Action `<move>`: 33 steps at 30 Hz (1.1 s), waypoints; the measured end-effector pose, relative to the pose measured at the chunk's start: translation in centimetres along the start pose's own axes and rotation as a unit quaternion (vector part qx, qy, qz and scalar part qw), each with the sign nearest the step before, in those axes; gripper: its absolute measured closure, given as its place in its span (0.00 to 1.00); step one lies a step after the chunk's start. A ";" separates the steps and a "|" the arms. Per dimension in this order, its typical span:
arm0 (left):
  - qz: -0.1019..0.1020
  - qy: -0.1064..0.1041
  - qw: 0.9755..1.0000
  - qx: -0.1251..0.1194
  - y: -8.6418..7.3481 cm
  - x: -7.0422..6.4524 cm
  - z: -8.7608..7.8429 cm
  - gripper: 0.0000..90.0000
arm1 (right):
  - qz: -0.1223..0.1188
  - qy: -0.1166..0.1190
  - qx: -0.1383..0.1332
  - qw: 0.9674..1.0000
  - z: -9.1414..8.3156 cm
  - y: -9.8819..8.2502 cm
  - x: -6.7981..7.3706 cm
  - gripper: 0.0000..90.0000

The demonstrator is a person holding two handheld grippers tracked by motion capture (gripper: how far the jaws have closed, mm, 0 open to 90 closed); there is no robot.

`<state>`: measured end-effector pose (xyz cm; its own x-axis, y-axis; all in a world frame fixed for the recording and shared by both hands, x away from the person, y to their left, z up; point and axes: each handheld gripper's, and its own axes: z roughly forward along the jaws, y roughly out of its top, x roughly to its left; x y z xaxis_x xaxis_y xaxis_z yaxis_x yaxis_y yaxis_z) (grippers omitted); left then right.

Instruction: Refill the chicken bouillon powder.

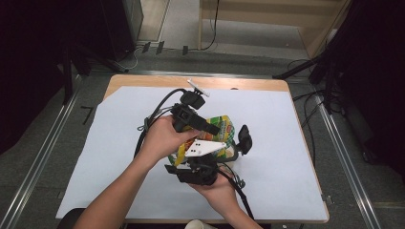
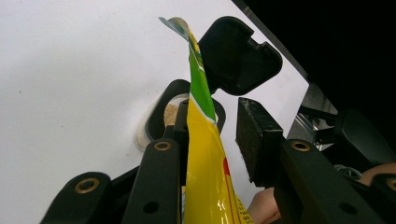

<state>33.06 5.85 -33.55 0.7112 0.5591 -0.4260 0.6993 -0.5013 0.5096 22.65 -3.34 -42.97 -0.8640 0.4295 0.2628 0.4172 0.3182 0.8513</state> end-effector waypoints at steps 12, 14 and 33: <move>0.010 0.008 1.000 -0.004 0.0 -0.2 0.3 0.80 | -0.002 -0.011 -0.007 1.000 0.2 -0.3 -0.1 0.71; 0.017 0.014 1.000 -0.012 0.0 -0.5 0.1 0.80 | -0.001 -0.010 -0.008 1.000 0.1 -0.2 -0.1 0.71; 0.006 0.005 1.000 0.017 -1.5 0.9 -0.2 0.86 | -0.022 -0.008 -0.013 1.000 1.0 -1.5 0.3 0.67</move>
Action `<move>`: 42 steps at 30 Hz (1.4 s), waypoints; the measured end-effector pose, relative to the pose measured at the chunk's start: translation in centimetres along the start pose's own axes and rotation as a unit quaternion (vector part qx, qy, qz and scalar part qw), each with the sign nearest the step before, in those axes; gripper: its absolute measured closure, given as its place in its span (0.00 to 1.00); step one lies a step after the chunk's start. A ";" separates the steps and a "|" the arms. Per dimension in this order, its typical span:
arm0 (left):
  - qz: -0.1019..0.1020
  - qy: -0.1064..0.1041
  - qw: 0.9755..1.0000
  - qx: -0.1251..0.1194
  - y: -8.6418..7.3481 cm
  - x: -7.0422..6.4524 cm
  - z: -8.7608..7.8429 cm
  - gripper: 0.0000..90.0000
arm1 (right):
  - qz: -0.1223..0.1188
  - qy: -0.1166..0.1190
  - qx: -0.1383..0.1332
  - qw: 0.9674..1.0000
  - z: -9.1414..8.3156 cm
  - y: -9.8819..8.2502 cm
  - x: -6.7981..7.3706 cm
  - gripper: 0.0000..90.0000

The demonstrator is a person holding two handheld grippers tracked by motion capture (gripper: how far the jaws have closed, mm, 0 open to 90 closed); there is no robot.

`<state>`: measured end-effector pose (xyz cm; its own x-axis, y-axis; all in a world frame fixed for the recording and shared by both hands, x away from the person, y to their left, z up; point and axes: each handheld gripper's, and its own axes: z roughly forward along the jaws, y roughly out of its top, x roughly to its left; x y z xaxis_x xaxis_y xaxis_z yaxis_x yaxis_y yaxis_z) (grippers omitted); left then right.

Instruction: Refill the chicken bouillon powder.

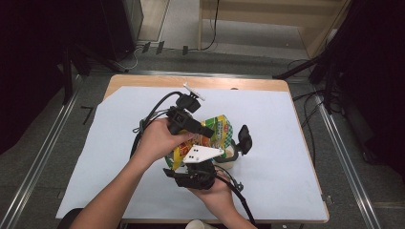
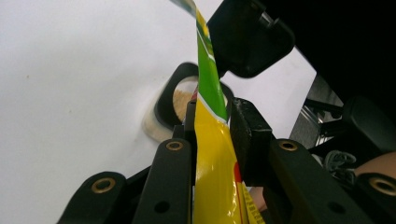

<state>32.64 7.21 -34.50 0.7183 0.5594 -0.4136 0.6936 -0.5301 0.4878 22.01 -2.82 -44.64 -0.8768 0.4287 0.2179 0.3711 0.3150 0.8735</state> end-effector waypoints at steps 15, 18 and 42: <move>0.001 -0.011 1.000 0.017 -1.3 1.2 0.3 0.89 | -0.041 -0.010 0.018 0.999 1.3 -1.4 0.4 0.64; 0.000 -0.012 1.000 0.020 -1.3 1.3 0.7 0.89 | -0.039 -0.009 0.022 0.999 1.4 -1.5 0.5 0.63; 0.016 -0.087 0.996 0.018 -1.6 4.0 1.4 0.97 | -0.008 0.015 0.047 0.999 2.5 -2.8 -0.5 0.54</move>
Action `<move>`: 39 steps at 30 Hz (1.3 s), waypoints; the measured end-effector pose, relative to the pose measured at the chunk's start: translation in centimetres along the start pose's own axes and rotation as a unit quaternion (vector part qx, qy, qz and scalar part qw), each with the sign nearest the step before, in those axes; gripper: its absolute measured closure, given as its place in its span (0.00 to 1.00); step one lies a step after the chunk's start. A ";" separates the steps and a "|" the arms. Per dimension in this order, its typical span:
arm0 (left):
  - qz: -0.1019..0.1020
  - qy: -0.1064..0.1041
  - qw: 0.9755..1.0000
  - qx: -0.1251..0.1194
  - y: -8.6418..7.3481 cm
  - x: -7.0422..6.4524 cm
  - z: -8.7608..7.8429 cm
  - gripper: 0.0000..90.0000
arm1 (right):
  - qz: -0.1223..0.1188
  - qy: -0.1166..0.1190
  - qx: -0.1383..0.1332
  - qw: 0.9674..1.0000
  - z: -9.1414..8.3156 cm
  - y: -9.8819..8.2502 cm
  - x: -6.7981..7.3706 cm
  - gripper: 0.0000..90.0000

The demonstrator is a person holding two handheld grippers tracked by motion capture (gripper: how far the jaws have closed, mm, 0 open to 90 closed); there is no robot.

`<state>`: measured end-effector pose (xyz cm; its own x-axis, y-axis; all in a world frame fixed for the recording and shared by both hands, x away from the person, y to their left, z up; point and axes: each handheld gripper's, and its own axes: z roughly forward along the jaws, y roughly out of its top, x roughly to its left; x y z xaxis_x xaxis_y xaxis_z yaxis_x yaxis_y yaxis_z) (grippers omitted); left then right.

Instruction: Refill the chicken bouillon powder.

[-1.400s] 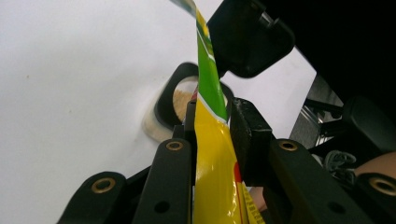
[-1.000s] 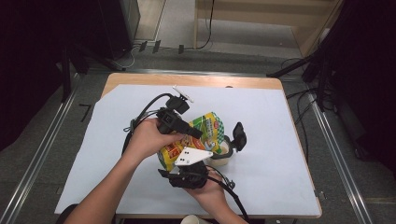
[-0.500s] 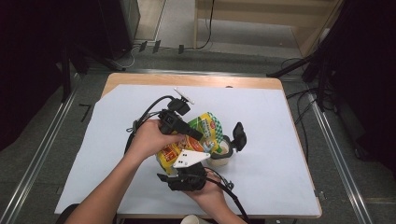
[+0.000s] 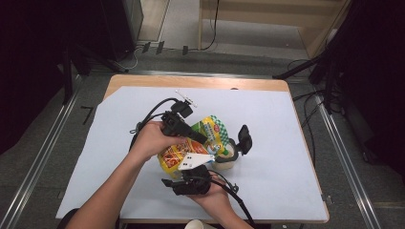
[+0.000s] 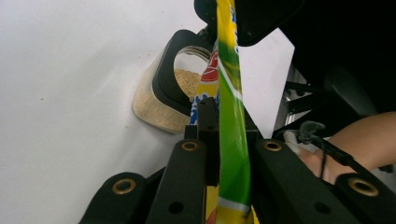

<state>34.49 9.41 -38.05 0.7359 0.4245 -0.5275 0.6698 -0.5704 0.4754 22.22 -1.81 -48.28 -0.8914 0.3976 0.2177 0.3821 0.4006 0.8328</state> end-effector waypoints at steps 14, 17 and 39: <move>0.004 -0.021 0.999 -0.026 -0.3 0.4 -2.1 1.00 | 0.008 -0.018 0.000 1.000 -0.1 -0.2 -0.6 0.51; 0.006 -0.019 0.999 -0.035 -0.5 0.4 -2.7 1.00 | 0.010 -0.032 -0.009 0.999 -0.3 -0.2 -0.7 0.51; -0.006 -0.054 0.997 -0.052 -1.4 1.8 -5.0 1.00 | 0.019 -0.049 -0.023 0.998 -0.8 -0.2 -1.2 0.50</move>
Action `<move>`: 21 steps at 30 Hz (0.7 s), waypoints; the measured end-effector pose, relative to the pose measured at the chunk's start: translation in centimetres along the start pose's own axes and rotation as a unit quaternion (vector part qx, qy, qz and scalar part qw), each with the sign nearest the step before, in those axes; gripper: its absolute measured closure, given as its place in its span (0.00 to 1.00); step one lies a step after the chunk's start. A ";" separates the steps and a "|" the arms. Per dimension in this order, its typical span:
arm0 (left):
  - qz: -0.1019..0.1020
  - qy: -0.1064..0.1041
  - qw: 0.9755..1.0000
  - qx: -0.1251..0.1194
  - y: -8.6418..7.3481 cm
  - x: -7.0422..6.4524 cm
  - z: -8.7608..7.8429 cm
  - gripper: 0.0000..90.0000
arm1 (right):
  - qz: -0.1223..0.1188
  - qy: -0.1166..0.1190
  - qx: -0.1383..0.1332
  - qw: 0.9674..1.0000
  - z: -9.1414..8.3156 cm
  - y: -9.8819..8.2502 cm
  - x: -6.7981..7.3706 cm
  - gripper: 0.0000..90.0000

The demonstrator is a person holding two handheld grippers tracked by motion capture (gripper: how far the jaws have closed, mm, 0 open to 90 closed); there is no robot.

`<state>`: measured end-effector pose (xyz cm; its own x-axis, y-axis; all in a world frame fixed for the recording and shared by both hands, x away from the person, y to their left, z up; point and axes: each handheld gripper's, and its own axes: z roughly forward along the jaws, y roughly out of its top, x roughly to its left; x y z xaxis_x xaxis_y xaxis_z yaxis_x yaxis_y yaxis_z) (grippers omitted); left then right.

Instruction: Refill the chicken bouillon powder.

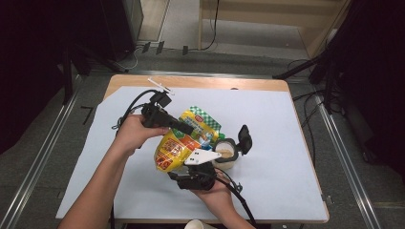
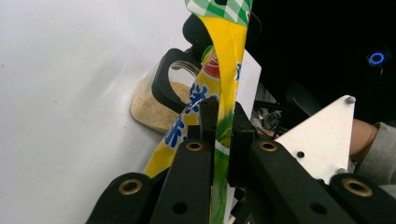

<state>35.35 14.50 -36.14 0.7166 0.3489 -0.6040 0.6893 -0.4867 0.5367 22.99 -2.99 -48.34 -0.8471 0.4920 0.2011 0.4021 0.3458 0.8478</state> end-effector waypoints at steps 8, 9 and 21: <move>-0.002 -0.007 1.000 -0.016 -0.3 0.6 -1.0 1.00 | -0.004 -0.004 -0.001 1.000 -0.1 0.0 0.0 0.50; -0.002 -0.008 1.000 -0.019 -0.3 0.7 -1.2 1.00 | -0.004 -0.006 -0.003 1.000 -0.2 0.1 -0.1 0.50; -0.001 -0.006 0.999 -0.046 -0.8 1.4 -3.3 1.00 | 0.006 -0.010 -0.009 1.000 -0.6 0.1 -0.6 0.50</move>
<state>36.17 18.06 -35.49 0.7147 0.3390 -0.6118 0.6975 -0.4104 0.5875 23.32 -3.71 -48.05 -0.8353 0.5113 0.2020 0.4061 0.3261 0.8537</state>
